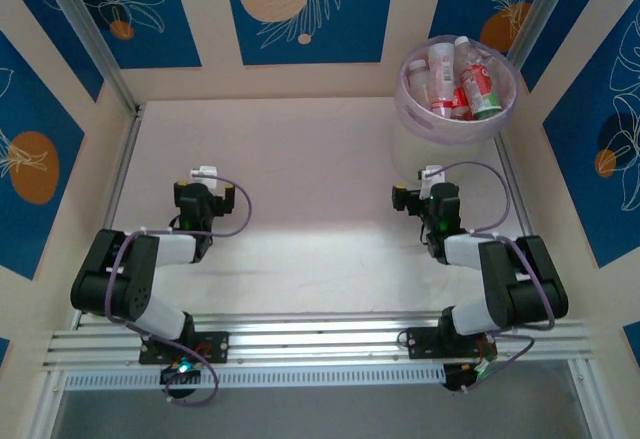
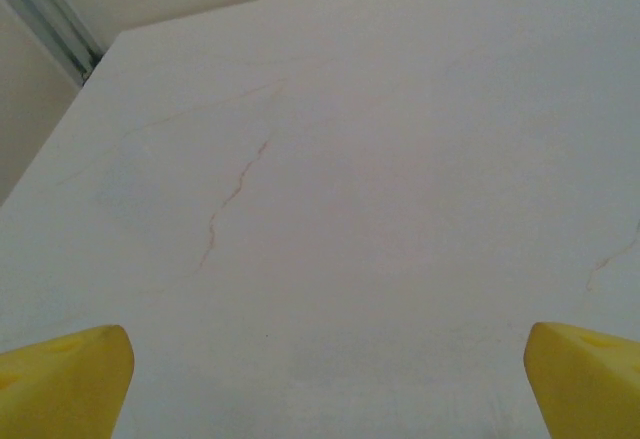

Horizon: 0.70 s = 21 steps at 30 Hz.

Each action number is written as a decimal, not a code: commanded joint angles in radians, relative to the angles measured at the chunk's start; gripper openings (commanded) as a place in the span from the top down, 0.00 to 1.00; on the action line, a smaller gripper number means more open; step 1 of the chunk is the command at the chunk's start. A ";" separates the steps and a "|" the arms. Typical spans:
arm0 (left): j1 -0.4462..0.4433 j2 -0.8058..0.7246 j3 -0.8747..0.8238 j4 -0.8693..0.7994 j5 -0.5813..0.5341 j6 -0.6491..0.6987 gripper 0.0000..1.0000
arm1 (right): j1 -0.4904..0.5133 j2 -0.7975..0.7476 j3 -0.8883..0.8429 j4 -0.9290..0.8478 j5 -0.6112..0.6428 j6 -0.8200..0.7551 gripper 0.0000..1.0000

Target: Put the plastic bottles in the bin

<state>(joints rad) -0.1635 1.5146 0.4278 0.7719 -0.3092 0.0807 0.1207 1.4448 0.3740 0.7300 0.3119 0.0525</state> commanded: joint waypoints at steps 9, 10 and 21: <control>0.048 0.050 -0.066 0.194 0.127 -0.022 0.00 | -0.073 0.075 0.018 0.121 -0.096 0.040 0.01; 0.050 0.049 -0.063 0.184 0.133 -0.025 0.00 | -0.085 0.081 0.022 0.120 -0.113 0.047 0.01; 0.060 0.053 -0.060 0.186 0.148 -0.030 0.00 | -0.105 0.078 0.032 0.097 -0.147 0.058 0.01</control>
<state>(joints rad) -0.1196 1.5620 0.3672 0.9279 -0.1867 0.0689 0.0181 1.5223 0.3855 0.8207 0.1833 0.0986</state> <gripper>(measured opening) 0.998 0.991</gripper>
